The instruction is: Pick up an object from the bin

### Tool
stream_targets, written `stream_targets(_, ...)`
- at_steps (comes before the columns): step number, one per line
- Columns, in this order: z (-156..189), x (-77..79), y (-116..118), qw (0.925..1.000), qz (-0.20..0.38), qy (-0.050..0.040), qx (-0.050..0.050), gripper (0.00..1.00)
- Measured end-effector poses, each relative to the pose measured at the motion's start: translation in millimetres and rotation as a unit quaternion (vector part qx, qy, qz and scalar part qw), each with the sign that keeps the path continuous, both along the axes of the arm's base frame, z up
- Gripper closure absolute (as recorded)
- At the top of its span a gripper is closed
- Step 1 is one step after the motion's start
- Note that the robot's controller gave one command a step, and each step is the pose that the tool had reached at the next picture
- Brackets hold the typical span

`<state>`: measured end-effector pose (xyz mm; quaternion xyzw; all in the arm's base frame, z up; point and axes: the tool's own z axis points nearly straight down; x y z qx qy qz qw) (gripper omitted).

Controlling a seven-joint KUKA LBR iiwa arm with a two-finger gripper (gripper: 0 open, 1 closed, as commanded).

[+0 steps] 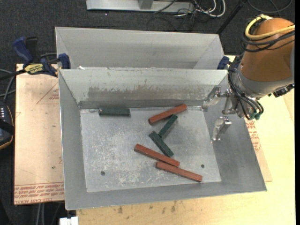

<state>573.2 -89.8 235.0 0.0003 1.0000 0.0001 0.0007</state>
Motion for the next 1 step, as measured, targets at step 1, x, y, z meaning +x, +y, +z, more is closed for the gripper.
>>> stream_targets(1, -44.2, -2.9, 35.8, 0.9993, 0.037, -0.0026, -0.001, 0.0)
